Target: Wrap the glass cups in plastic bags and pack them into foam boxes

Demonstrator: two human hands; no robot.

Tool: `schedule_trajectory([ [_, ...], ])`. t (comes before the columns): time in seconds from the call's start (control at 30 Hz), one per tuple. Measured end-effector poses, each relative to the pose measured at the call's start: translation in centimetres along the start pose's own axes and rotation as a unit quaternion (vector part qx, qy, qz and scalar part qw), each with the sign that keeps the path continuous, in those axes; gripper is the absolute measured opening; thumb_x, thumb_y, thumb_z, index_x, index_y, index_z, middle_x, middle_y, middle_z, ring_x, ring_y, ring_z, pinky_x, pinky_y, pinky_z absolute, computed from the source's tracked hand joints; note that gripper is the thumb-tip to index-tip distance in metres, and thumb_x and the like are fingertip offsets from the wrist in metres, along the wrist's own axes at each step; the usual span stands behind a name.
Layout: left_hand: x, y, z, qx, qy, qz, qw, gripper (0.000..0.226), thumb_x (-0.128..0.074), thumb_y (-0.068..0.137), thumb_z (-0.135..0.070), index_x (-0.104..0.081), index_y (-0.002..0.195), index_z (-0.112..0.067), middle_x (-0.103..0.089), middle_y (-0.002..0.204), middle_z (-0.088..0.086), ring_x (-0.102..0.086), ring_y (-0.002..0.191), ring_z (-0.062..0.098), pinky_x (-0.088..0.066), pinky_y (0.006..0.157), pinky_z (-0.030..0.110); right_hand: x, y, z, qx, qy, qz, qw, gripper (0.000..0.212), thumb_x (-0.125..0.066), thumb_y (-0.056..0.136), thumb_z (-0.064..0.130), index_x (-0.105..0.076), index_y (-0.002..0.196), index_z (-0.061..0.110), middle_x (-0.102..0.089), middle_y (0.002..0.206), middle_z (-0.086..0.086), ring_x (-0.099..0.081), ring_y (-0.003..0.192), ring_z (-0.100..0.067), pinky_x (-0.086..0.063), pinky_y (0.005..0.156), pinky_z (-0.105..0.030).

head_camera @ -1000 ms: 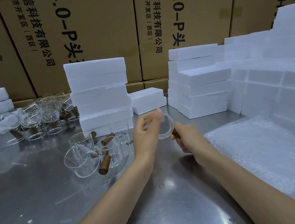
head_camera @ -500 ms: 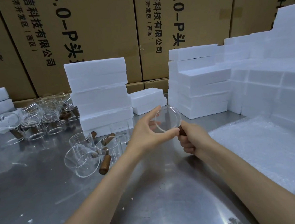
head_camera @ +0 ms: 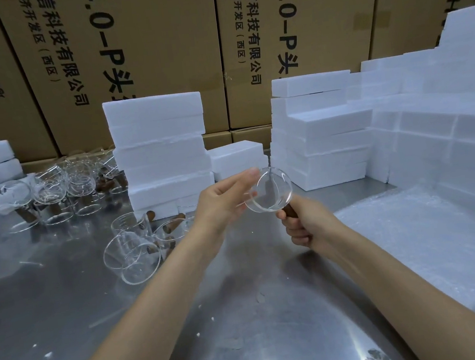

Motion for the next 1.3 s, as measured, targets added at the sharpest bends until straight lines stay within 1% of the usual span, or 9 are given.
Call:
schedule_trajectory([
  [0.17, -0.2, -0.3, 1.1, 0.048, -0.02, -0.058, 0.997, 0.031, -0.073, 0.078, -0.043, -0.068, 0.101, -0.021, -0.071, 0.107, -0.005, -0.065, 0.101, 0.011, -0.054, 0.079, 0.026, 1.0, -0.4, 1.1, 0.036, -0.08, -0.08, 0.993, 0.041, -0.039, 0.087, 0.022, -0.045, 0.047, 0.014, -0.027, 0.034, 0.006, -0.02, 0.031, -0.01, -0.019, 0.035, -0.018],
  [0.33, -1.1, -0.4, 0.8, 0.056, 0.053, -0.02, 0.997, 0.054, -0.074, 0.074, -0.049, -0.06, 0.12, -0.024, -0.062, 0.119, -0.003, -0.061, 0.11, 0.017, -0.05, 0.097, 0.038, 1.9, -0.9, 2.7, 0.125, -0.159, -0.164, 0.965, 0.051, -0.036, 0.094, 0.025, -0.049, 0.045, 0.018, -0.038, 0.031, 0.011, -0.034, 0.043, -0.011, -0.027, 0.05, -0.027],
  [0.43, -1.9, -0.6, 1.6, 0.104, 0.041, 0.042, 0.993, 0.047, -0.062, 0.082, -0.058, -0.067, 0.112, -0.023, -0.071, 0.111, 0.0, -0.068, 0.103, 0.018, -0.052, 0.093, 0.033, 1.8, -1.4, 3.5, 0.193, -0.195, -0.191, 0.943, 0.05, -0.034, 0.097, 0.029, -0.054, 0.053, 0.02, -0.046, 0.04, 0.011, -0.041, 0.049, -0.011, -0.03, 0.052, -0.029],
  [0.6, -0.4, -0.1, 2.8, 0.108, 0.046, 0.006, 0.993, 0.035, -0.056, 0.091, -0.051, -0.071, 0.095, -0.02, -0.075, 0.1, 0.006, -0.071, 0.096, 0.023, -0.055, 0.087, 0.032, 0.5, -2.2, 4.6, 0.254, -0.355, -0.22, 0.873, 0.048, -0.029, 0.1, 0.032, -0.057, 0.064, 0.019, -0.061, 0.066, 0.002, -0.053, 0.068, -0.021, -0.037, 0.062, -0.032],
  [0.83, -1.2, 0.2, 2.3, 0.06, -0.029, 0.095, 0.993, 0.033, -0.069, 0.086, -0.037, -0.069, 0.113, -0.018, -0.068, 0.121, 0.005, -0.066, 0.109, 0.021, -0.05, 0.099, 0.033, 0.5, 0.0, 1.5, 0.053, -0.113, -0.062, 0.99, 0.043, -0.034, 0.093, 0.025, -0.041, 0.052, 0.015, -0.031, 0.034, 0.008, -0.025, 0.031, -0.009, -0.021, 0.036, -0.018],
  [0.97, -1.4, 0.1, 2.0, 0.069, -0.095, 0.137, 0.984, 0.056, -0.076, 0.072, -0.033, -0.061, 0.125, -0.02, -0.066, 0.124, 0.002, -0.064, 0.113, 0.02, -0.052, 0.094, 0.028, -1.8, -0.4, -0.6, -0.06, 0.008, 0.092, 0.994, 0.046, -0.036, 0.094, 0.038, -0.039, 0.051, 0.022, -0.023, 0.039, 0.007, -0.015, 0.032, -0.008, -0.016, 0.033, -0.018],
  [1.07, -1.7, 0.0, 2.0, 0.072, -0.127, 0.161, 0.976, 0.074, -0.087, 0.056, -0.034, -0.061, 0.124, -0.017, -0.067, 0.122, 0.004, -0.061, 0.117, 0.022, -0.049, 0.099, 0.033, -3.1, -1.1, -1.2, -0.11, 0.087, 0.183, 0.973, 0.049, -0.033, 0.095, 0.033, -0.041, 0.048, 0.022, -0.022, 0.036, 0.009, -0.015, 0.029, -0.005, -0.017, 0.028, -0.016],
  [1.17, -1.4, 0.2, 2.1, 0.075, -0.155, 0.141, 0.975, 0.053, -0.077, 0.07, -0.029, -0.063, 0.119, -0.016, -0.068, 0.119, 0.004, -0.061, 0.116, 0.022, -0.046, 0.102, 0.034, -3.0, -1.2, -0.8, -0.122, 0.136, 0.181, 0.966, 0.041, -0.035, 0.092, 0.027, -0.051, 0.055, 0.019, -0.026, 0.036, 0.008, -0.02, 0.028, -0.005, -0.022, 0.029, -0.015],
  [1.3, -0.2, 0.7, 2.5, 0.056, -0.174, 0.065, 0.981, 0.044, -0.074, 0.079, -0.031, -0.062, 0.117, -0.013, -0.068, 0.117, 0.005, -0.065, 0.11, 0.019, -0.05, 0.096, 0.03, -1.2, -0.5, -0.6, -0.093, 0.197, 0.069, 0.973, 0.028, -0.052, 0.092, 0.041, -0.06, 0.078, 0.018, -0.047, 0.051, 0.006, -0.042, 0.038, -0.005, -0.039, 0.037, -0.014],
])
Point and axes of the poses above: each hand's wrist, its own y-axis towards the middle knuckle, its own x-axis out of the back of the hand, z = x × y, the point moved 9 cm from there along y, towards the middle knuckle
